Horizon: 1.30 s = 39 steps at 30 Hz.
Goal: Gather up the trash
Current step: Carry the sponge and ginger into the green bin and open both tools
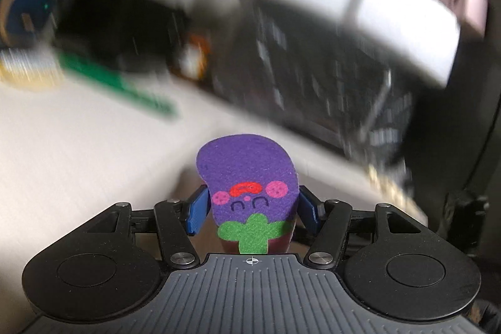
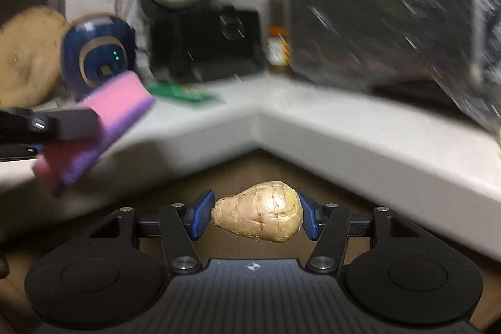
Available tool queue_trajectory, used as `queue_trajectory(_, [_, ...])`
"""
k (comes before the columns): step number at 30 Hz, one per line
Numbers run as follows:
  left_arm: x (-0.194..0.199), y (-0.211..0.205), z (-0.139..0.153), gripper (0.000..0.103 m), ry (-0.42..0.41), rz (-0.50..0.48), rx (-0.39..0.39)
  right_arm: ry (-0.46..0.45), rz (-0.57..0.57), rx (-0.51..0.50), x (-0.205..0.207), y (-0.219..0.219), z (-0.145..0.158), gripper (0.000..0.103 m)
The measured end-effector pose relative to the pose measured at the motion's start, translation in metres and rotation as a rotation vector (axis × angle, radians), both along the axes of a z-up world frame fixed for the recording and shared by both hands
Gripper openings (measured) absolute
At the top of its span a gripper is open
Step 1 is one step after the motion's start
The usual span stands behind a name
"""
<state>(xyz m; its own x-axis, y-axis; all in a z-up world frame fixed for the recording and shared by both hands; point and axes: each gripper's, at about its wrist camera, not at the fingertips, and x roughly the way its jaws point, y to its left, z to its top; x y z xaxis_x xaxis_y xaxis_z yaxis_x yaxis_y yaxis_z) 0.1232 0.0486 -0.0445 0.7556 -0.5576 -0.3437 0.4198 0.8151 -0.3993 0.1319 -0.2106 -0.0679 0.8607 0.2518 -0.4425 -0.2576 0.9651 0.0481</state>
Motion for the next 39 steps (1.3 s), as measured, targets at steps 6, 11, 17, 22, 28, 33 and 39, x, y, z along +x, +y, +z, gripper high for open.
queue_trajectory(6, [0.035, -0.061, -0.14, 0.065, 0.399, -0.167, 0.028, 0.178, -0.12, -0.05, -0.032, -0.052, -0.084, 0.057])
queue_trajectory(11, [0.071, -0.086, -0.251, 0.065, 0.808, -0.121, 0.009, 0.343, -0.158, -0.015, -0.035, -0.075, -0.133, 0.057])
queue_trajectory(17, [0.092, -0.1, -0.322, 0.065, 0.783, -0.006, 0.251, 0.378, -0.16, -0.004, -0.023, -0.081, -0.152, 0.057])
queue_trajectory(22, [0.071, -0.098, -0.338, 0.065, 0.663, -0.062, 0.324, 0.447, -0.17, -0.001, -0.021, -0.086, -0.175, 0.057])
queue_trajectory(28, [0.046, -0.124, -0.324, 0.066, 0.47, -0.208, 0.402, 0.572, -0.121, 0.153, -0.002, -0.088, -0.203, 0.057])
queue_trajectory(33, [0.032, -0.145, -0.325, 0.066, 0.392, -0.282, 0.504, 0.656, -0.033, 0.29, 0.03, -0.07, -0.228, 0.057])
queue_trajectory(39, [0.036, -0.141, -0.328, 0.063, 0.41, -0.276, 0.497, 0.69, -0.062, 0.316, 0.033, -0.066, -0.236, 0.066])
